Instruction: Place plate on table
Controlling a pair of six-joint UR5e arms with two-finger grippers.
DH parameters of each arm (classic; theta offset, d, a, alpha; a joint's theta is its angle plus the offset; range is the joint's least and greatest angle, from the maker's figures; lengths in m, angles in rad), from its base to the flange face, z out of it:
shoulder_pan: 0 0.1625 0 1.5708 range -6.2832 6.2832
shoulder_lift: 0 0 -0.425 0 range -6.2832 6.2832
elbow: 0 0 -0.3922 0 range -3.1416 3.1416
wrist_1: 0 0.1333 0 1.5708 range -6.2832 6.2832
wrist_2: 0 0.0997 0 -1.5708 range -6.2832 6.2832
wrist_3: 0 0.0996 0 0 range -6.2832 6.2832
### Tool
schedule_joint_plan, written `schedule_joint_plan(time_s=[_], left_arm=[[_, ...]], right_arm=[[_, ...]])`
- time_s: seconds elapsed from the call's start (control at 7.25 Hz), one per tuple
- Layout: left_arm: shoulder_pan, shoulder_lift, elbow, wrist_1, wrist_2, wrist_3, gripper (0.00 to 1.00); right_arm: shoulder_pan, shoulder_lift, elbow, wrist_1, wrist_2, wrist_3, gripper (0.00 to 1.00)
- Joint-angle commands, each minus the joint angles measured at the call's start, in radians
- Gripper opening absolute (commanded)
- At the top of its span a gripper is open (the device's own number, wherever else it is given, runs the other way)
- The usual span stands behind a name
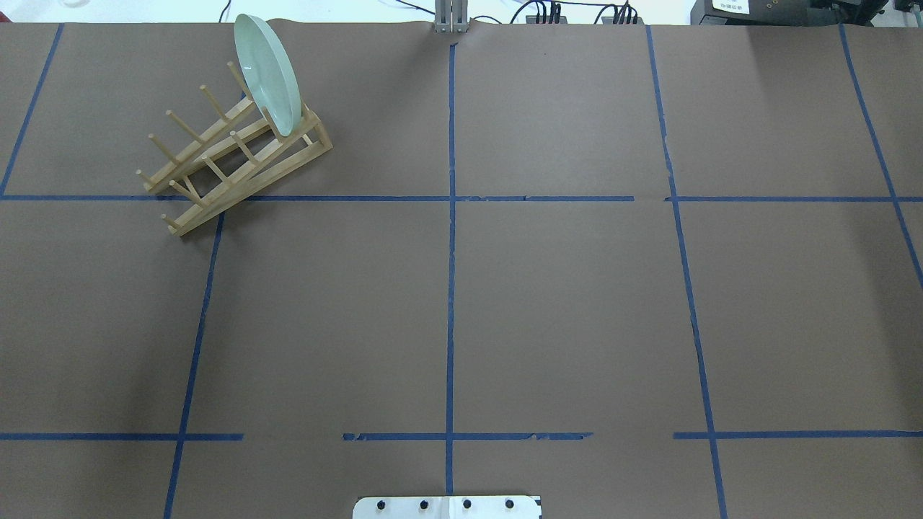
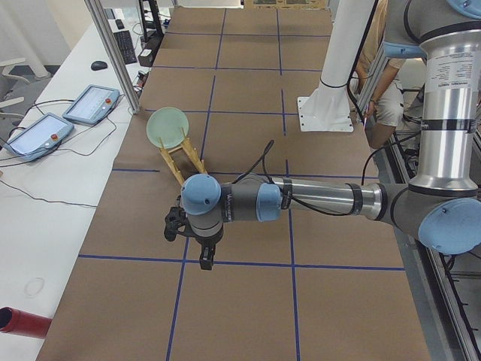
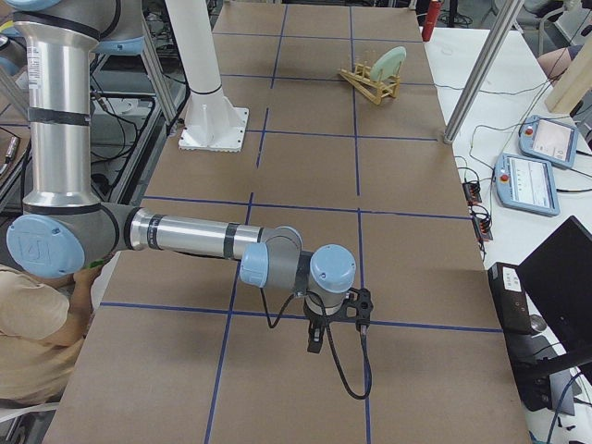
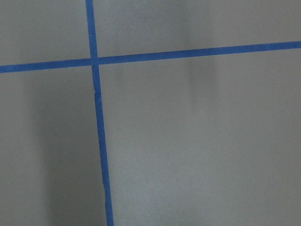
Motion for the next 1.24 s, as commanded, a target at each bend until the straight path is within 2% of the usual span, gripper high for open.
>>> schedule_joint_plan(time_s=[0.0, 0.41, 0.55, 0.69, 0.83, 0.97, 1.1], left_arm=[[-0.001, 0.005, 0.002, -0.007, 0.009, 0.006, 1.00], [-0.005, 0.012, 0.007, -0.057, -0.003, -0.006, 1.00], [-0.001, 0.002, 0.019, -0.126, -0.011, -0.044, 1.00], [0.015, -0.004, 0.025, -0.243, -0.140, -0.280, 1.00], [0.076, -0.005, 0.028, -0.443, -0.184, -0.495, 1.00], [0.145, -0.026, 0.042, -0.608, -0.181, -0.746, 1.00], [0.178, -0.100, 0.094, -0.740, -0.180, -0.970, 1.00]], right_arm=[[0.000, 0.000, 0.000, 0.000, 0.000, 0.000, 1.00], [0.000, 0.000, 0.000, 0.000, 0.000, 0.000, 1.00], [0.000, 0.001, 0.000, 0.000, 0.000, 0.000, 1.00], [0.000, 0.001, -0.002, 0.000, 0.000, 0.000, 1.00], [0.000, 0.000, 0.000, 0.000, 0.000, 0.000, 1.00], [0.000, 0.001, 0.000, 0.000, 0.000, 0.000, 1.00], [0.000, 0.000, 0.000, 0.000, 0.000, 0.000, 1.00]])
